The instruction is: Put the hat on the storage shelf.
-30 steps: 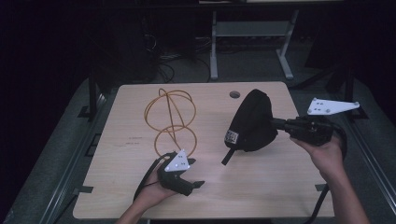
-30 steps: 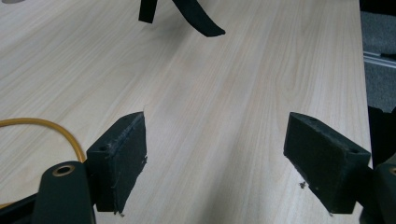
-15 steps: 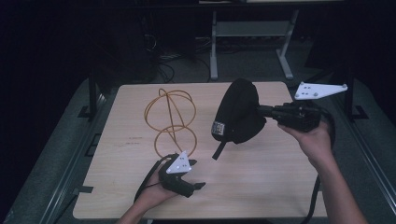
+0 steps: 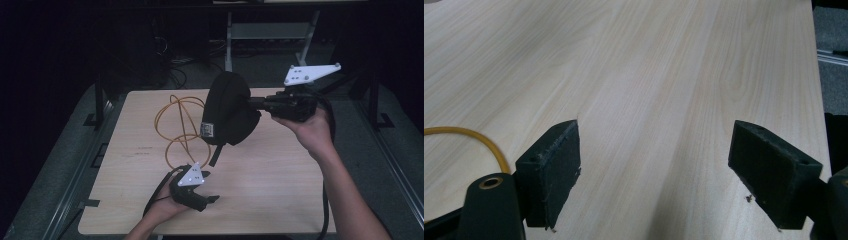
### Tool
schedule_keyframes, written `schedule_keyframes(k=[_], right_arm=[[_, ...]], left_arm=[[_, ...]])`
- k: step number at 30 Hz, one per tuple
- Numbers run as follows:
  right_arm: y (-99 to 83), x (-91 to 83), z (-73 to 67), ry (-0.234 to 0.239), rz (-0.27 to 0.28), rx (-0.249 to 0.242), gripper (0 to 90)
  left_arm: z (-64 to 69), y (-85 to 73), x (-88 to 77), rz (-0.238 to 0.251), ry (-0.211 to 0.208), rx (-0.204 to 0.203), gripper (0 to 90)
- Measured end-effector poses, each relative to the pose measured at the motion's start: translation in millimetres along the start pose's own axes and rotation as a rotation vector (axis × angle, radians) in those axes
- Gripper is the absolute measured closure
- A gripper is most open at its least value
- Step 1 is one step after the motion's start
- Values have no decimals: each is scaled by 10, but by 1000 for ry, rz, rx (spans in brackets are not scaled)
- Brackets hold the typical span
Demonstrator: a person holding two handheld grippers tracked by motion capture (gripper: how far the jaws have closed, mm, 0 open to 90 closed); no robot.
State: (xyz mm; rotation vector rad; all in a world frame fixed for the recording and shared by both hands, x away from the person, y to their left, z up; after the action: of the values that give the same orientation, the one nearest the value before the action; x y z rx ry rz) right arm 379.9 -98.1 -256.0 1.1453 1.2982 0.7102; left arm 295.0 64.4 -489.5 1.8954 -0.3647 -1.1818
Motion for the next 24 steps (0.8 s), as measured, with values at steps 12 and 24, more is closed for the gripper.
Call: schedule_keyframes(k=[12, 24], right_arm=[[426, 436, 49, 40, -70, -37, 895], [655, 881, 93, 68, -141, -30, 895]], left_arm=[[2, -7, 16, 5, 2, 17, 204], [13, -6, 19, 7, -2, 28, 204]])
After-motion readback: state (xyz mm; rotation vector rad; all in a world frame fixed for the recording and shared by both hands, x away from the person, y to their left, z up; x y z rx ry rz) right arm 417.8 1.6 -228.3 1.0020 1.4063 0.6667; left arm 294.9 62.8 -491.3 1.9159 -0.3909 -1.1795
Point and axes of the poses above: each handheld gripper's, and its own axes: x roughly forward along the jaws, y roughly out of its top, z roughly to its right, the point moved 9 cm from there along x, roughly forward along the jaws, and after that the axes turned 14 degrees about y, right-handed, at the moved point
